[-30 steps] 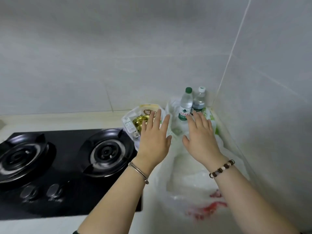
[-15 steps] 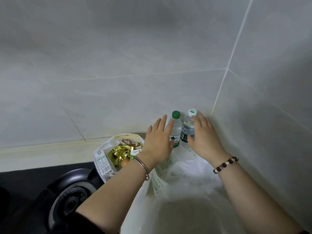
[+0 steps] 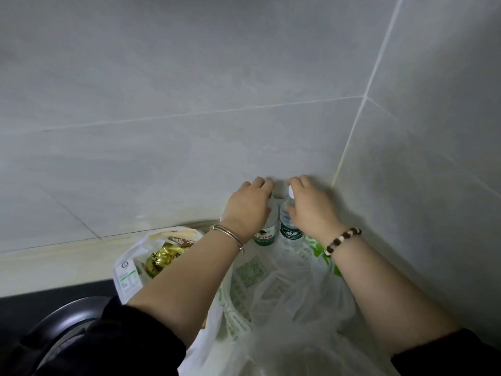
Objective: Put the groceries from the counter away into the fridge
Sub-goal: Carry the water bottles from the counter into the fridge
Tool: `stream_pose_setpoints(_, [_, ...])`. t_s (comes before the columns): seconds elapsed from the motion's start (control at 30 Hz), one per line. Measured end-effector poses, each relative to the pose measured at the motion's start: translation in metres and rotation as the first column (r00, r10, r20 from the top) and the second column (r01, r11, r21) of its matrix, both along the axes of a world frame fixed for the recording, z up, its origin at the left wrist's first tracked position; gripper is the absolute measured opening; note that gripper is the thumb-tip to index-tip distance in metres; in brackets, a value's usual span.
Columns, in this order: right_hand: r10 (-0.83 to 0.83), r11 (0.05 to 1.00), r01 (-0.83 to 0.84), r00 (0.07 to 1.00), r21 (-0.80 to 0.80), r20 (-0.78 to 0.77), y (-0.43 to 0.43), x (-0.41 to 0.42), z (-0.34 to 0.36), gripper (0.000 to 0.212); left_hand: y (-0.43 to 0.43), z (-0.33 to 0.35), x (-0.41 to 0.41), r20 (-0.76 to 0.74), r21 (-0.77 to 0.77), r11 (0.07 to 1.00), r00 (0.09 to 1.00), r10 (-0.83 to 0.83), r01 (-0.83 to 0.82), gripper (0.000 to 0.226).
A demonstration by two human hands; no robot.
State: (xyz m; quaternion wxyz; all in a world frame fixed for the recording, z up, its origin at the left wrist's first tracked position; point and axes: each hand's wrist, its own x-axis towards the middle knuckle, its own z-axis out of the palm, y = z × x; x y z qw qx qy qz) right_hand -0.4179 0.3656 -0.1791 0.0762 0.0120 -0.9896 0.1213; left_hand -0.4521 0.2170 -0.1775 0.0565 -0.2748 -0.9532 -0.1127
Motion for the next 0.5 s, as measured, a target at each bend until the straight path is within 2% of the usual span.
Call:
stream_pose_setpoints(0.17, [-0.035, 0.999, 0.035, 0.998, 0.000, 0.047, 0.003, 0.001, 0.003, 0.027, -0.001, 0.003, 0.006, -0.008, -0.011, 0.998, 0.998, 0.059, -0.059, 0.031])
stream_pose_setpoints(0.33, [-0.020, 0.999, 0.022, 0.995, -0.027, 0.095, 0.002, 0.011, 0.004, 0.027, -0.007, 0.005, 0.023, 0.086, -0.010, 0.995, 0.991, 0.098, -0.098, 0.027])
stream_pose_setpoints(0.5, [0.039, 0.996, -0.048, 0.993, 0.081, 0.108, -0.012, 0.030, 0.017, 0.010, -0.007, 0.009, 0.049, 0.154, 0.098, 0.982, 0.977, 0.148, -0.165, 0.027])
